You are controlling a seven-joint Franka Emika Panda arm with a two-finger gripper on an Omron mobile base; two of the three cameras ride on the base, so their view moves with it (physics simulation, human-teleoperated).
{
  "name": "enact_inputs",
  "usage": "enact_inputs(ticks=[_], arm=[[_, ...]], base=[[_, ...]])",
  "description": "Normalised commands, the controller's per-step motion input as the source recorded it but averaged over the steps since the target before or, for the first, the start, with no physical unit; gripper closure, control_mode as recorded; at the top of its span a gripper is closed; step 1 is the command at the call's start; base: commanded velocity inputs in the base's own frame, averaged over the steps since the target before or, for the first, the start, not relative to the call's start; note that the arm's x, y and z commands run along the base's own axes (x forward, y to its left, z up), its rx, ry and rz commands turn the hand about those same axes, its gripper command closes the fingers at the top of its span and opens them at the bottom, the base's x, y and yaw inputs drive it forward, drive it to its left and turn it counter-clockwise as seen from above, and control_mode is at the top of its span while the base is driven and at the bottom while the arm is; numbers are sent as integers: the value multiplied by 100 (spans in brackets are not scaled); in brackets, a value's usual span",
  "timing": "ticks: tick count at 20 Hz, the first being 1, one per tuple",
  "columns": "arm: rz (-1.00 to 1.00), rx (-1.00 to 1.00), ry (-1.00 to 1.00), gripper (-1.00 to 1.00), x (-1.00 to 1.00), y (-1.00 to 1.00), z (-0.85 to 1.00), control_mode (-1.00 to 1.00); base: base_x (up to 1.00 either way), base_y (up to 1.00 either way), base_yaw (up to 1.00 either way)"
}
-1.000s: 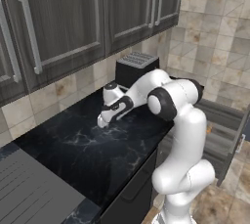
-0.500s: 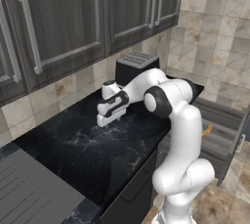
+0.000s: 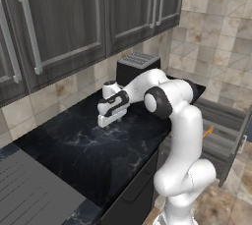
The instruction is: Organize the utensils by type. Pick up the wooden spoons from the counter and place them in the open cabinet. Then pick up the metallic utensils from the counter and place them in the open drawer.
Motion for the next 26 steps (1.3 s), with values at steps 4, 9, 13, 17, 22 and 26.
enact_inputs(ticks=[4,9,13,17,22,26], arm=[[0,0,-1,100,-18,0,-51,-100],[0,0,0,100,-12,0,-71,-100],[0,-1,0,100,-21,-3,-87,-100],[0,0,0,100,-18,-16,-86,-100],[0,0,3,100,-18,-17,-72,-100],[0,0,3,100,-14,-15,-47,-100]], base=[[0,0,0],[0,0,0],[0,0,0],[0,0,0],[0,0,0],[0,0,0]])
